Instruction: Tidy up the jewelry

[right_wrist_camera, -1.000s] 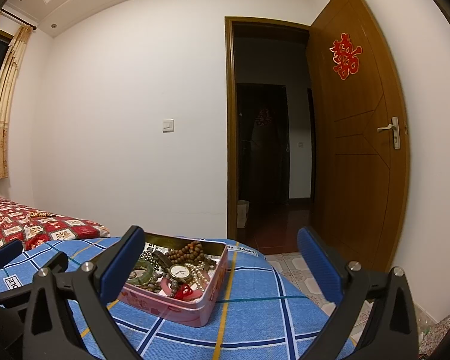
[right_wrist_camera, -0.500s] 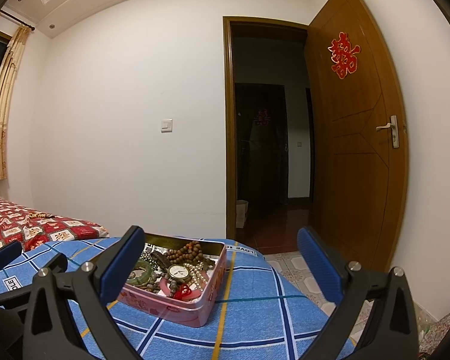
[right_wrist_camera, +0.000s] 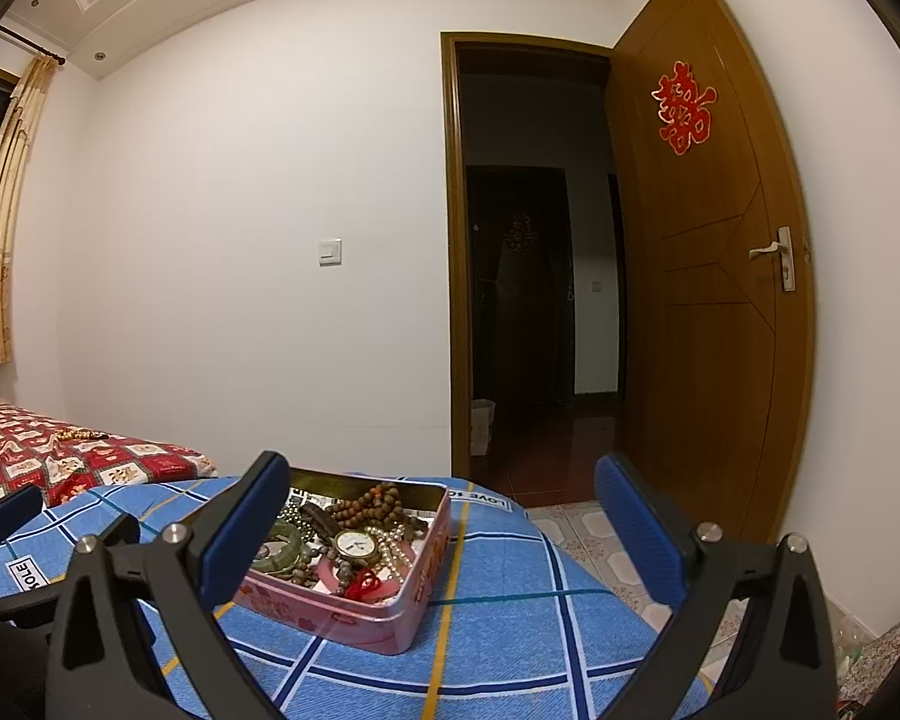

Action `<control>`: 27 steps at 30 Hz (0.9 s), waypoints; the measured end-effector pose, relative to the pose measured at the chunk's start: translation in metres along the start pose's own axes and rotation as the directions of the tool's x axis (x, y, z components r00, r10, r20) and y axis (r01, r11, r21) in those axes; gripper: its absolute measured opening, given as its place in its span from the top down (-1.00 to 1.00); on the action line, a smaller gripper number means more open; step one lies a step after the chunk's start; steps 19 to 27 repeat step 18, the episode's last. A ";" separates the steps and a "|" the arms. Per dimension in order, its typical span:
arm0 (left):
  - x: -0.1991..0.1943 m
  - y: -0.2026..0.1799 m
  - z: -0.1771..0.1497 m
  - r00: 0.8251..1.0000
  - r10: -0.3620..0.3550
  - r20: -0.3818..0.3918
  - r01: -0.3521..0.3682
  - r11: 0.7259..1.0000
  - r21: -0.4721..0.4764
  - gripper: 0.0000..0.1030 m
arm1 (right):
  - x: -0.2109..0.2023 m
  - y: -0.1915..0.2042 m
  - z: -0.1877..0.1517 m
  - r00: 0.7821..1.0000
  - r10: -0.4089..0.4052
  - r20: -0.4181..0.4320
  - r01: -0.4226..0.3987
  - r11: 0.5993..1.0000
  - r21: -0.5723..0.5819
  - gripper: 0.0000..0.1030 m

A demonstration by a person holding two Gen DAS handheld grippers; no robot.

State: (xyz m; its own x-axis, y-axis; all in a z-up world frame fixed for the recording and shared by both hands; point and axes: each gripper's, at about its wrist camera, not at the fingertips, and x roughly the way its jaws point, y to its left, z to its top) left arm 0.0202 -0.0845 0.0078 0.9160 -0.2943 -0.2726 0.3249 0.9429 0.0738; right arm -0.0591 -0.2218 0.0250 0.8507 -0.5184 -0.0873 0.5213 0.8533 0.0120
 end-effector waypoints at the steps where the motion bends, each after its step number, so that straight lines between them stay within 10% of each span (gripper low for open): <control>1: 0.000 0.000 0.000 1.000 0.000 0.000 0.000 1.000 0.000 -0.46 | 0.000 0.000 0.000 1.000 0.000 0.000 0.000 1.000 0.000 -1.00; 27: 0.003 0.000 0.000 1.000 0.003 -0.013 -0.003 1.000 -0.009 -0.67 | 0.003 -0.002 0.000 1.000 -0.009 -0.021 0.010 1.000 0.010 -1.00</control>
